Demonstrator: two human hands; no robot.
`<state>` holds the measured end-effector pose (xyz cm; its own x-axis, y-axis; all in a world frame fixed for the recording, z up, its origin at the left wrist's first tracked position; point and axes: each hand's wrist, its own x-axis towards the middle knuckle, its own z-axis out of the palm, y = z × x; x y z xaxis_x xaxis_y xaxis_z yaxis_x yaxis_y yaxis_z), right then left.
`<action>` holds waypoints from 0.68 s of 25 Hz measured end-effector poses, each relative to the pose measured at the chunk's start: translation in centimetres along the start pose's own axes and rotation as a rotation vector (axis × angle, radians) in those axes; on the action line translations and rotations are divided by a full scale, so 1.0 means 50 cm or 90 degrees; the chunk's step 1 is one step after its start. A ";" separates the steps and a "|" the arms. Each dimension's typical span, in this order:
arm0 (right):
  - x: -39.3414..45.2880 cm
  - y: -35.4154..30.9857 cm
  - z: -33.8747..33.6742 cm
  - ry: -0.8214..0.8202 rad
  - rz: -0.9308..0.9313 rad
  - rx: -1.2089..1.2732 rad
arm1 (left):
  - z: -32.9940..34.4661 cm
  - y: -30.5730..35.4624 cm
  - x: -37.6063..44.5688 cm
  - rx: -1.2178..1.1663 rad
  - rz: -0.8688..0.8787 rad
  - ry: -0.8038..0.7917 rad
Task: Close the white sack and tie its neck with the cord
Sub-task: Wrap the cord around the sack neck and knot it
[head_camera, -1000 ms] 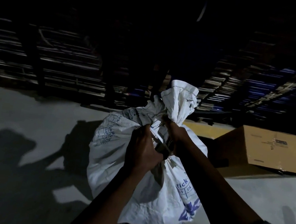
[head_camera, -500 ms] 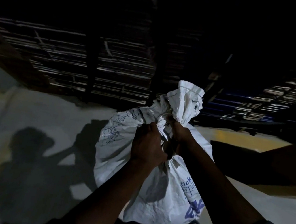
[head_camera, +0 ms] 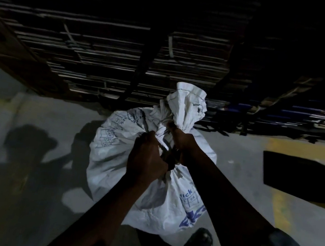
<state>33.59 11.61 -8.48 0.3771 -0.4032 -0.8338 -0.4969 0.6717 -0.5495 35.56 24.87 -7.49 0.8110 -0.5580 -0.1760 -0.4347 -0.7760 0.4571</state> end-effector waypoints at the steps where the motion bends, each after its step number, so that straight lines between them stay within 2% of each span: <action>1: 0.011 0.004 0.030 0.002 -0.014 0.002 | -0.007 -0.025 0.014 -0.014 -0.002 0.000; 8: 0.122 -0.025 0.191 -0.041 -0.052 -0.023 | -0.037 -0.179 0.160 -0.040 -0.011 -0.023; 17: 0.164 0.024 0.247 -0.062 -0.044 0.006 | 0.016 -0.296 0.218 -0.051 -0.012 -0.062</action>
<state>45.76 16.79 -15.34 0.4851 -0.3865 -0.7844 -0.4592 0.6508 -0.6046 50.52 30.02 -16.88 0.7757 -0.5717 -0.2672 -0.3834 -0.7633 0.5201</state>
